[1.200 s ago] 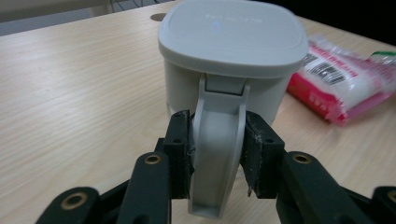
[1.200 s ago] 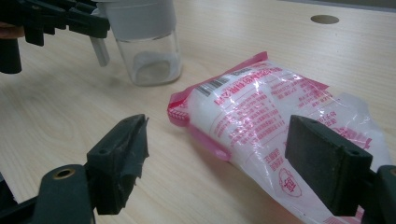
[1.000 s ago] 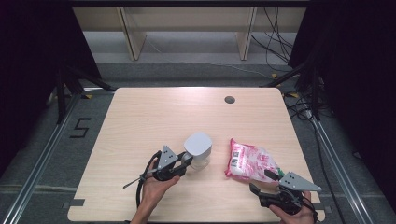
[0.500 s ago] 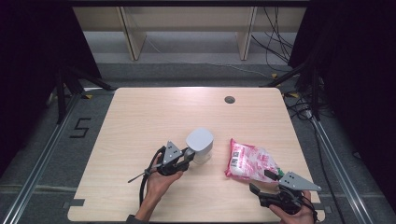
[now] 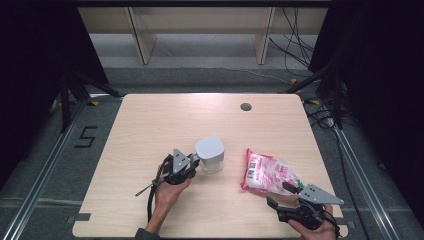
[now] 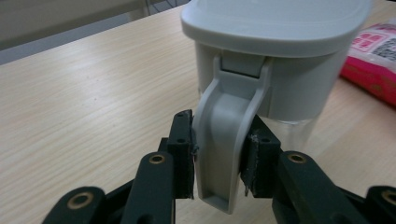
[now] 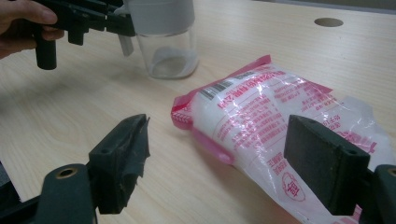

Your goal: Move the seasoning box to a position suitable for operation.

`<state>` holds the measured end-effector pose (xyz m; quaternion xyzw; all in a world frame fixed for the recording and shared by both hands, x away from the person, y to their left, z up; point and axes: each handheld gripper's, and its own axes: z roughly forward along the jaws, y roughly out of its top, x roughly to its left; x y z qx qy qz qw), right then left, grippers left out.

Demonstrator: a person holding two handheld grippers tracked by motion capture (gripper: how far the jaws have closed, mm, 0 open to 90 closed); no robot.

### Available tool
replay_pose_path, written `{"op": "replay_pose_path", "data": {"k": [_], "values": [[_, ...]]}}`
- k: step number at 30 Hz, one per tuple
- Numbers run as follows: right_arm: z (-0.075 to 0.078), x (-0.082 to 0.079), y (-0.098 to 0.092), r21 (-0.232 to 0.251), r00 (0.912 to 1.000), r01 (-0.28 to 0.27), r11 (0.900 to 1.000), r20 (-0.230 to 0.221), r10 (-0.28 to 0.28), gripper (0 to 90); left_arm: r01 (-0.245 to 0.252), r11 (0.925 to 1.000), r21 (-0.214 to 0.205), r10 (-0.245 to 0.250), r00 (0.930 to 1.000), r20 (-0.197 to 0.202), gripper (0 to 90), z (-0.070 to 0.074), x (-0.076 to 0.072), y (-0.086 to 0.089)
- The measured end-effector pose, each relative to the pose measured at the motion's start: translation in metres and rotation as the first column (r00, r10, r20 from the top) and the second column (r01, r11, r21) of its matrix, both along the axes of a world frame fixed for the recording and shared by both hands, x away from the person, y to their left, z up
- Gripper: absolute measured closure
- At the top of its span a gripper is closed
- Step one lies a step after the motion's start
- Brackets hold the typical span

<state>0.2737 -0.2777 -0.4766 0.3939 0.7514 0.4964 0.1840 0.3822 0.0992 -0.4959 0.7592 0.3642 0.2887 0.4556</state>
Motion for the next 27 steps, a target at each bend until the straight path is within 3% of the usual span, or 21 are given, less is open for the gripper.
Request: {"op": "replay_pose_path", "data": {"k": [3,5,9,11,13,14,16,18,21,22,25,26,27], "values": [[0.0,0.002,-0.001,-0.001,0.9996,-0.014,0.9999,0.025,0.014,22.9,-0.032,0.999,0.03,0.032,0.9995,0.005,68.5,-0.003,0.003,-0.002],[0.0,0.0,0.0,0.001,1.0,0.001,1.0,0.0,-0.001,22.9,-0.066,0.9973,0.032,0.066,0.9978,0.003,69.8,-0.005,0.005,-0.003],[0.0,0.002,-0.001,-0.007,0.9993,-0.017,0.9998,0.033,0.017,22.9,-0.105,0.9944,-0.004,0.105,0.9944,0.004,71.5,-0.008,0.014,-0.002],[0.0,0.003,-0.002,-0.02,0.9993,-0.017,0.9997,0.032,0.018,22.9,-0.094,0.995,-0.033,0.094,0.9956,-0.004,72.4,-0.009,0.017,0.001],[0.0,0.003,-0.002,-0.013,0.9994,-0.019,0.9997,0.03,0.02,22.9,-0.072,0.9966,-0.042,0.072,0.9972,0.017,72.7,-0.011,0.018,0.002],[0.0,0.0,0.0,0.012,1.0,-0.004,0.9999,0.003,0.004,22.8,-0.036,0.9981,-0.051,0.038,0.9988,0.031,72.4,-0.012,0.018,0.004],[0.0,0.0,0.0,0.003,1.0,-0.007,1.0,0.002,0.007,22.9,-0.021,0.9977,-0.064,0.023,0.9991,0.036,72.3,-0.013,0.018,0.004],[0.0,0.0,0.001,0.0,0.9999,-0.008,1.0,0.013,0.008,22.9,0.015,0.999,-0.041,-0.013,0.9992,0.038,71.9,-0.012,0.016,0.004],[0.0,0.001,0.0,0.001,0.9995,-0.024,0.9997,0.018,0.024,22.9,0.058,0.9942,-0.091,-0.056,0.9981,0.025,71.8,-0.014,0.012,-0.002],[0.0,0.0,0.002,0.02,0.9999,-0.01,0.9997,0.007,0.01,22.9,0.058,0.9942,-0.091,-0.056,0.9981,0.025,71.7,-0.014,0.012,-0.002],[0.0,0.0,0.0,0.002,0.9998,-0.012,0.9999,0.017,0.012,22.8,0.088,0.9918,-0.092,-0.085,0.9958,0.032,71.8,-0.015,0.009,-0.006],[0.001,0.0,0.0,0.01,0.9999,-0.014,0.9999,0.001,0.014,22.9,0.088,0.9918,-0.093,-0.085,0.9958,0.034,71.9,-0.016,0.008,-0.008],[0.0,0.002,-0.001,0.0,0.9995,-0.018,0.9998,0.024,0.018,22.9,0.09,0.9929,-0.078,-0.087,0.9955,0.037,71.9,-0.015,0.008,-0.008]]}}
